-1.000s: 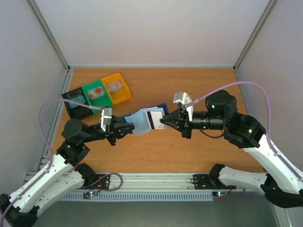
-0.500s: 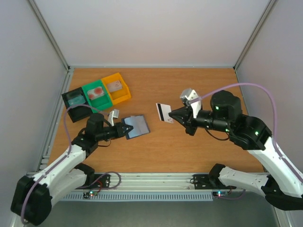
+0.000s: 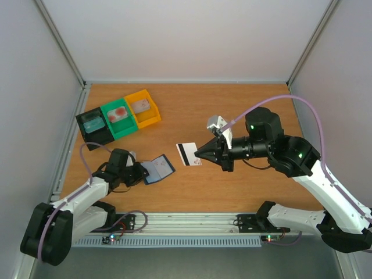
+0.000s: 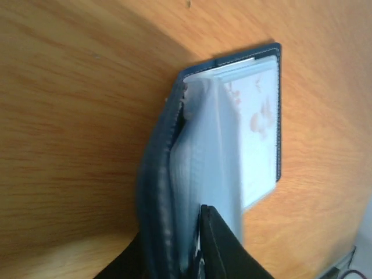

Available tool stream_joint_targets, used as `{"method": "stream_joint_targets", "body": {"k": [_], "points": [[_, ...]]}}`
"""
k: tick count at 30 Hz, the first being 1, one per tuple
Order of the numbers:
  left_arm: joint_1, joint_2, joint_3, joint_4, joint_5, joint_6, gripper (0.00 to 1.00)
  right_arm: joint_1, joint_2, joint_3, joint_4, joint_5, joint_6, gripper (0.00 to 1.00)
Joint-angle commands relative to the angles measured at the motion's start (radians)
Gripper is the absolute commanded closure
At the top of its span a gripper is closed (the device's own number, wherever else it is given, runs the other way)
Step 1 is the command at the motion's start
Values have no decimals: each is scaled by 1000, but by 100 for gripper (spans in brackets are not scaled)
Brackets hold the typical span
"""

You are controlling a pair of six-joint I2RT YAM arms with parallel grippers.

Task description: Take the credit cards out of the card holder

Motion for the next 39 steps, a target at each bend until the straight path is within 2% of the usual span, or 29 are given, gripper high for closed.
{"method": "stream_joint_targets", "body": {"k": [1, 3, 6, 8, 11, 13, 15, 18, 21, 23, 25, 29, 32, 36, 39], "points": [[4, -47, 15, -133, -158, 47, 73, -3, -32, 3, 50, -132, -10, 99], [7, -84, 36, -228, -222, 18, 58, -3, -54, -6, 80, -134, -13, 99], [16, -166, 73, -342, -280, -5, 46, -3, -81, 3, 85, -52, -48, 99], [28, -225, 108, -389, -293, -18, 39, -3, -97, 11, 92, 100, -87, 99], [45, -310, 171, -420, -295, -7, 31, -3, -98, -1, 145, 423, -158, 99], [51, -359, 214, -421, -308, 29, 26, -3, -89, -25, 201, 516, -263, 99], [53, -406, 251, -395, -323, 88, 21, -3, -80, -58, 281, 538, -366, 99], [54, -491, 289, -308, -306, 224, 17, 0, -91, -141, 426, 443, -560, 99], [53, -592, 270, -59, -70, 403, 17, 17, -163, -301, 634, 234, -883, 99], [53, -650, 245, 99, 124, 515, 17, 20, -211, -431, 746, 80, -1179, 99], [53, -646, 259, 136, 279, 605, 17, 20, -226, -466, 775, -12, -1336, 99], [52, -639, 284, 134, 536, 798, 17, 46, -225, -444, 694, -103, -1545, 99], [45, -649, 333, 45, 701, 1052, 17, 156, -204, -387, 542, -34, -1754, 99], [37, -640, 430, -175, 721, 1396, 17, 351, -158, -325, 425, 229, -2018, 99], [36, -638, 448, -201, 717, 1539, 16, 464, -117, -330, 416, 485, -2163, 99]]}}
